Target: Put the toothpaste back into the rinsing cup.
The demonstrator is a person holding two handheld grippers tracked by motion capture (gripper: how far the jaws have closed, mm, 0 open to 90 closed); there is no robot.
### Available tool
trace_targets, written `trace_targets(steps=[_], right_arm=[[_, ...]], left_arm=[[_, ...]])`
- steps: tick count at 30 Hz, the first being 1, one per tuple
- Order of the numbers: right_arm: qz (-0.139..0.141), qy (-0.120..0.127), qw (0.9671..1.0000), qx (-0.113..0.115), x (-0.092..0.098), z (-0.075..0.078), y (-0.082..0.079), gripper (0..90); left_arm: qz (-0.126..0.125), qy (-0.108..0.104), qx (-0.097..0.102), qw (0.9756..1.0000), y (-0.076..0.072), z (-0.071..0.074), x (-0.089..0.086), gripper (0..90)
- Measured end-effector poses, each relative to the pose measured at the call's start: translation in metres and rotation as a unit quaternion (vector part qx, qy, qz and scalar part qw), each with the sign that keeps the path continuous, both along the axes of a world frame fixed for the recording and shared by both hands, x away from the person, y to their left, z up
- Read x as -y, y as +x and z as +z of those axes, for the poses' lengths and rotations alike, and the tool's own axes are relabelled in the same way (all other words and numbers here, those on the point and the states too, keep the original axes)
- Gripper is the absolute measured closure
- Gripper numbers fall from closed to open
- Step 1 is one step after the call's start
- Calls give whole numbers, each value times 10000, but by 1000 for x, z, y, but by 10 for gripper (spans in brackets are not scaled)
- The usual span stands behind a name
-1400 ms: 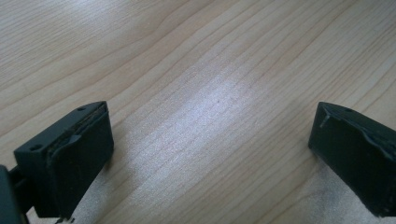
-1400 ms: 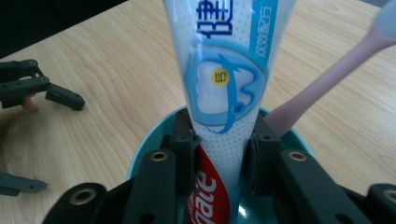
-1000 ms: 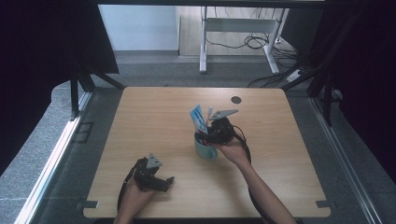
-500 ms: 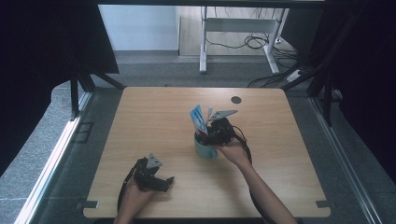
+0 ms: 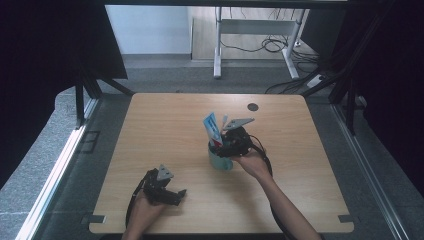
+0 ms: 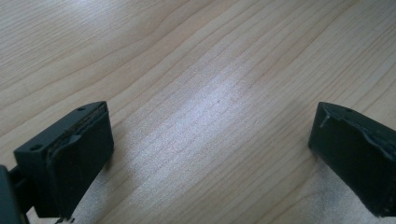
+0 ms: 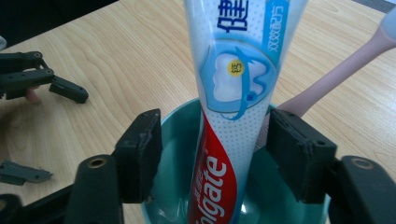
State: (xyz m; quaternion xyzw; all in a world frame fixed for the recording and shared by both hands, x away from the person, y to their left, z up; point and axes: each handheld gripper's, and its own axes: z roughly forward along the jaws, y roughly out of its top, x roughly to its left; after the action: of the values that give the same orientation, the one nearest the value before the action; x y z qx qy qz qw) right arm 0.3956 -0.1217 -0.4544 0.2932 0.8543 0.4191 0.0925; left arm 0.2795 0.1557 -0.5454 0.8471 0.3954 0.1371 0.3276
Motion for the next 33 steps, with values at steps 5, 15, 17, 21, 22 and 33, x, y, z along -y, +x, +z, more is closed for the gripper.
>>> trace_targets(steps=[5, 15, 17, 21, 22, 33], right_arm=[[20, 24, 10000, -35, 4, 3, 0, 293], [55, 10, 10000, -71, 8, 6, -5, 210], [40, 0, 10000, -45, 9, 7, -5, 174], [44, -28, 9999, -87, 12, 9, -7, 143], [49, -42, 9999, -98, 12, 10, -8, 143], [43, -101, 9999, -125, 21, 11, -14, 94]], left_arm=[[3, -1, -2, 10000, 0, 0, 0, 0], [1, 4, -2, 10000, 0, 0, 0, 0], [2, 4, -1, 10000, 0, 0, 0, 0], [3, 2, -2, 10000, 0, 0, 0, 0], [2, 4, -1, 10000, 0, 0, 0, 0], [-9, 11, 6, 10000, 0, 0, 0, 0]])
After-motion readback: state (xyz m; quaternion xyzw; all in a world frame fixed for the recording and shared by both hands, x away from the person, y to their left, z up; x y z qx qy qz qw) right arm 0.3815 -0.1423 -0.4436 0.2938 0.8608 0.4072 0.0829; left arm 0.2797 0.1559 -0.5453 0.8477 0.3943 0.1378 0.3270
